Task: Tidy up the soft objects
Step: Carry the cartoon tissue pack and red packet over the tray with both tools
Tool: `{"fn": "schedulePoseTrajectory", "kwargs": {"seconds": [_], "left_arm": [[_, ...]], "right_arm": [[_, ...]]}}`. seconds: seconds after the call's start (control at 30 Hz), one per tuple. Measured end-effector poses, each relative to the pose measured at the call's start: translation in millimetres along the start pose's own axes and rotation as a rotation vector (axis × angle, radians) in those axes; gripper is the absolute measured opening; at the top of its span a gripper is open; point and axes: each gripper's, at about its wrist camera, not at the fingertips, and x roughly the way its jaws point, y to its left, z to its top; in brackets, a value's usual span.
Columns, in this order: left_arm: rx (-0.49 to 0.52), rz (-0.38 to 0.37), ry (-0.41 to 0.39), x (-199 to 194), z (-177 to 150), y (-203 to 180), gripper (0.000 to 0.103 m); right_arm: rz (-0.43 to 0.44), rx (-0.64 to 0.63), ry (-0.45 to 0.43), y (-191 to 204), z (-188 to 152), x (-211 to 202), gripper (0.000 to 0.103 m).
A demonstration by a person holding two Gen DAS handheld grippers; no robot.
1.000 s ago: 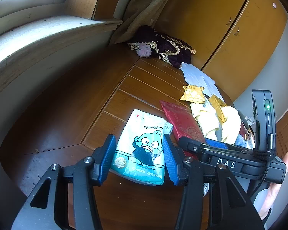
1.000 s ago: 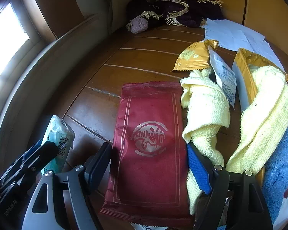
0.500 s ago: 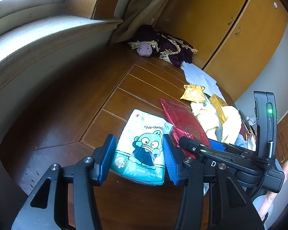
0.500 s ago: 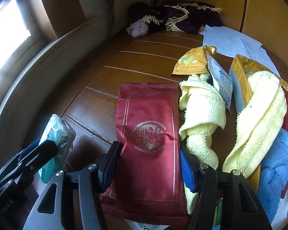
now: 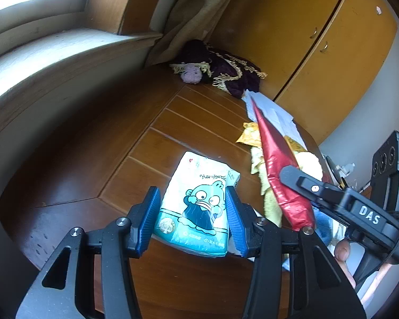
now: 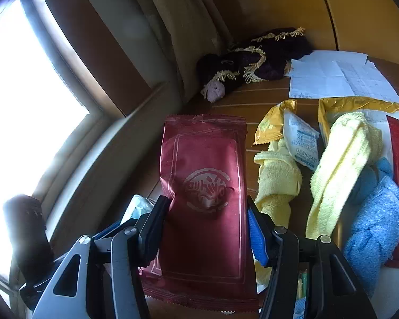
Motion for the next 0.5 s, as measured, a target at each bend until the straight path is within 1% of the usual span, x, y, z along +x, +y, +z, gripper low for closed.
{"fn": "schedulePoseTrajectory", "kwargs": {"seconds": [0.2, 0.33, 0.5], "left_arm": [[0.032, -0.061, 0.001, -1.8, 3.9, -34.3, 0.048], [0.073, -0.104, 0.009, 2.1, 4.3, -64.9, 0.048], [0.116, -0.136, 0.029, 9.5, 1.9, -98.2, 0.048]], "right_arm": [[0.026, 0.044, -0.069, -20.9, 1.4, -40.4, 0.057], [0.01, 0.086, -0.095, -43.3, 0.6, -61.2, 0.057], [-0.023, 0.141, -0.127, -75.2, -0.9, -82.9, 0.057]]}}
